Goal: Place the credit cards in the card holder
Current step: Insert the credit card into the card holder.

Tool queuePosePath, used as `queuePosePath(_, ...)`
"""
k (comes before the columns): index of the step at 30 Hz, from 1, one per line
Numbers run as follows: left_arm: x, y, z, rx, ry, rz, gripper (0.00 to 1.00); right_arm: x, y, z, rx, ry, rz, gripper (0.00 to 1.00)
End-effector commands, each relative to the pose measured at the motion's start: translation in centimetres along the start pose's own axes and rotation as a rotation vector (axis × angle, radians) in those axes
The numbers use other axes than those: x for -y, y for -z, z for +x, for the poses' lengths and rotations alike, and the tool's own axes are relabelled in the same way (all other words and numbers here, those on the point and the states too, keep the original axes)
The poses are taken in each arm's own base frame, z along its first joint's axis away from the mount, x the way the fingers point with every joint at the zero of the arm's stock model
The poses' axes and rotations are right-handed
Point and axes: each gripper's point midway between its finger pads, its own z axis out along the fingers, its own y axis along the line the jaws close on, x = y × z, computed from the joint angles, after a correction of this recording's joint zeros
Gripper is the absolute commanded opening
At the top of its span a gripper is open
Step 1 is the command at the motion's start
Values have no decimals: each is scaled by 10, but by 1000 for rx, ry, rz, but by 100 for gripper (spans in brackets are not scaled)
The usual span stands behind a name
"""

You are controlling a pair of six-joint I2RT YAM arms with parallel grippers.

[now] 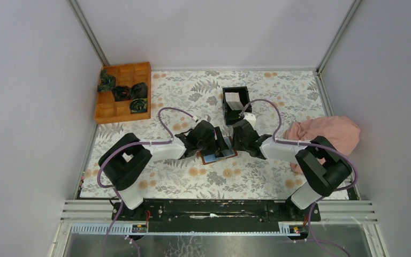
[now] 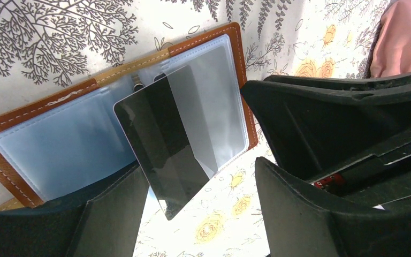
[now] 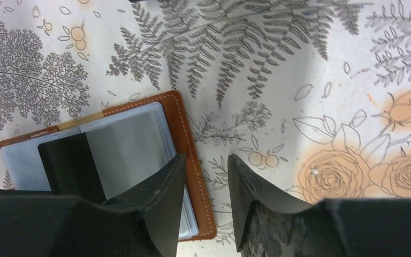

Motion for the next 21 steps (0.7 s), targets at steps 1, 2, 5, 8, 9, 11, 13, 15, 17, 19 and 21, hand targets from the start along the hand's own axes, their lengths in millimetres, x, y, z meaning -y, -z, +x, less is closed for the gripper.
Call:
queuePosePath(1, -32, -4, 13, -44, -30, -117, 79, 26, -6, 57, -197, 136, 126, 43)
queuePosePath(2, -31, -4, 13, -44, -32, -116, 79, 27, -8, 60, -209, 150, 142, 43)
queuePosePath(5, -30, -4, 11, -40, -35, -115, 79, 32, -10, 64, -225, 188, 197, 43)
queuePosePath(8, -29, -3, 10, -35, -40, -115, 79, 42, -11, 70, -251, 212, 251, 43)
queuePosePath(9, -29, -3, 9, -34, -42, -116, 79, 46, -12, 73, -261, 218, 268, 43)
queuePosePath(11, -30, -3, 9, -35, -46, -118, 79, 51, -12, 78, -279, 226, 289, 43)
queuePosePath(13, -30, -1, 9, -34, -50, -119, 79, 58, -11, 83, -297, 240, 315, 43)
queuePosePath(15, -30, 1, 9, -33, -52, -119, 79, 59, -12, 86, -312, 242, 319, 43)
queuePosePath(17, -31, 3, 9, -30, -56, -124, 79, 61, -11, 88, -320, 242, 330, 43)
queuePosePath(19, -30, 7, 6, -22, -60, -125, 79, 61, -11, 88, -324, 239, 333, 43)
queuePosePath(21, -30, 12, 3, -12, -64, -136, 79, 62, -12, 90, -334, 243, 338, 43)
